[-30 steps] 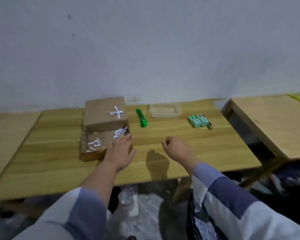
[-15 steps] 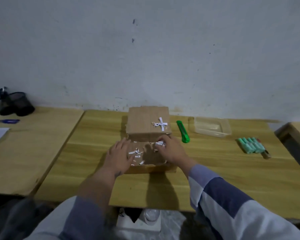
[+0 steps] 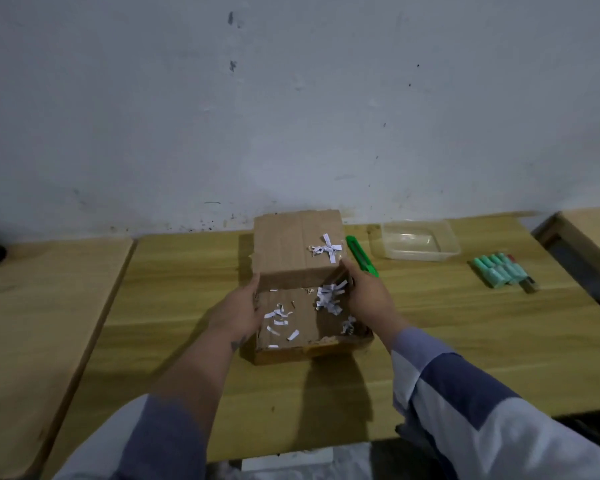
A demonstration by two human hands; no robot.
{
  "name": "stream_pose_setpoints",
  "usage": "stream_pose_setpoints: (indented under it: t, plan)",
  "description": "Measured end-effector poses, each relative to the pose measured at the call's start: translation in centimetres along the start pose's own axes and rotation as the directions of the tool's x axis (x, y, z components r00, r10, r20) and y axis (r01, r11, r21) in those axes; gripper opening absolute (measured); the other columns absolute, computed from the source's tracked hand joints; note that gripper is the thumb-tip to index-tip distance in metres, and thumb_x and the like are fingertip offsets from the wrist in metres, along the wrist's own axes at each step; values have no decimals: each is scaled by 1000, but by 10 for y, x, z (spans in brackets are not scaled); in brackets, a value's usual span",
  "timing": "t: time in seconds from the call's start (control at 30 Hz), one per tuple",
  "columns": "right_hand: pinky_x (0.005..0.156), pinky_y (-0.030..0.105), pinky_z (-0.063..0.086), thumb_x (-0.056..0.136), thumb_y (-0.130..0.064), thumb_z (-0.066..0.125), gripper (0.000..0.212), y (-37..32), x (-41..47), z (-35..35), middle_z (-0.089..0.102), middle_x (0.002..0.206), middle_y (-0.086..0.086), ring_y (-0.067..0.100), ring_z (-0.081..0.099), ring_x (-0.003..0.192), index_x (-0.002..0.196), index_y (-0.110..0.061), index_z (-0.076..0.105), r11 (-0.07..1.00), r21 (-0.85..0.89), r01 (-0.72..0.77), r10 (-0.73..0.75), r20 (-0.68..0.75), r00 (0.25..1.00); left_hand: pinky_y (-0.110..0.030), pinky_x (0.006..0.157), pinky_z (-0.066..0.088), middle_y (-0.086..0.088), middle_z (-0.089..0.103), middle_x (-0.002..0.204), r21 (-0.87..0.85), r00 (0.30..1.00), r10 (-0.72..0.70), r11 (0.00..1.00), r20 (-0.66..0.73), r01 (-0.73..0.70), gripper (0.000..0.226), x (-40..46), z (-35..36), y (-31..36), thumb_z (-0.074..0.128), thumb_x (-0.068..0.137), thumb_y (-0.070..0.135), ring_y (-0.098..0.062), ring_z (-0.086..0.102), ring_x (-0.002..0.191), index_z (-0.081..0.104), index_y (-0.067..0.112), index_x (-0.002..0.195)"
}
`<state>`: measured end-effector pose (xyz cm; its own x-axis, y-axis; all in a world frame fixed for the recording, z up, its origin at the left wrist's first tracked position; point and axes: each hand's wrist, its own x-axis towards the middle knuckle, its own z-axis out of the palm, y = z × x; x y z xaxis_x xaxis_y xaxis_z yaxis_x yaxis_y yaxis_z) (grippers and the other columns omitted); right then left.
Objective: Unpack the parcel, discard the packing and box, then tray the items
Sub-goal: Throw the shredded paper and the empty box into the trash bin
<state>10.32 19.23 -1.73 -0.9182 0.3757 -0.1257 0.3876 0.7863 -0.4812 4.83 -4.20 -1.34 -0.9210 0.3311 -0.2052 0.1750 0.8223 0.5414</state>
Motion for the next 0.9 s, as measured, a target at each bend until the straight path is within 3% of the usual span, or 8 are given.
stream_pose_setpoints:
  t: [0.1,0.23,0.37,0.47,0.6,0.73,0.9]
  plan:
    - [70,29,41,85,3,43,75,14,-4,-9,55,126,15,34,58,105,148,-34,25,999,23,-35,36,-36,999,-39,76,54,-5,63,116,-18,998,57,998,10,-57,63,6,1,15,51,95,29,-15,60,84,20,34,150]
    - [70,31,44,82,4,44,76,41,-18,-34,57,117,17,35,59,98,147,-32,29,987,114,-110,121,-97,988,-28,66,47,-1,57,133,-50,985,168,985,41,-165,61,17,9,49,49,97,29,-13,58,92,20,34,150]
    - [80,36,47,83,2,46,70,77,-53,-62,56,126,18,37,58,108,145,-27,34,969,172,-180,208,-163,964,-30,92,43,-3,45,146,-78,959,261,964,114,-253,63,14,31,89,52,96,24,-23,49,126,21,32,150]
    - [84,36,48,85,1,46,67,113,-82,-83,56,130,15,36,56,112,145,-28,35,949,193,-247,286,-207,936,-24,91,39,-6,45,147,-54,921,345,939,179,-341,64,12,56,126,55,95,23,-24,47,129,24,28,150]
    - [88,36,49,87,2,45,67,165,-122,-109,55,133,11,31,55,115,144,-30,36,910,245,-335,395,-264,880,-30,98,39,-12,45,145,-14,857,455,885,242,-465,64,0,90,180,54,94,22,-27,45,130,24,23,151]
    - [79,24,44,87,3,46,67,223,-168,-133,51,138,6,24,55,117,143,-34,38,853,315,-415,505,-305,808,-30,101,36,-12,41,146,-13,808,503,851,305,-525,64,-27,136,237,51,96,20,-29,42,131,20,23,152]
    - [84,25,43,85,3,47,69,300,-241,-164,51,137,8,25,54,120,143,-32,37,790,337,-513,607,-313,730,-29,101,35,-11,40,146,-64,733,568,804,374,-591,62,-79,200,311,49,96,16,-28,42,130,21,22,152]
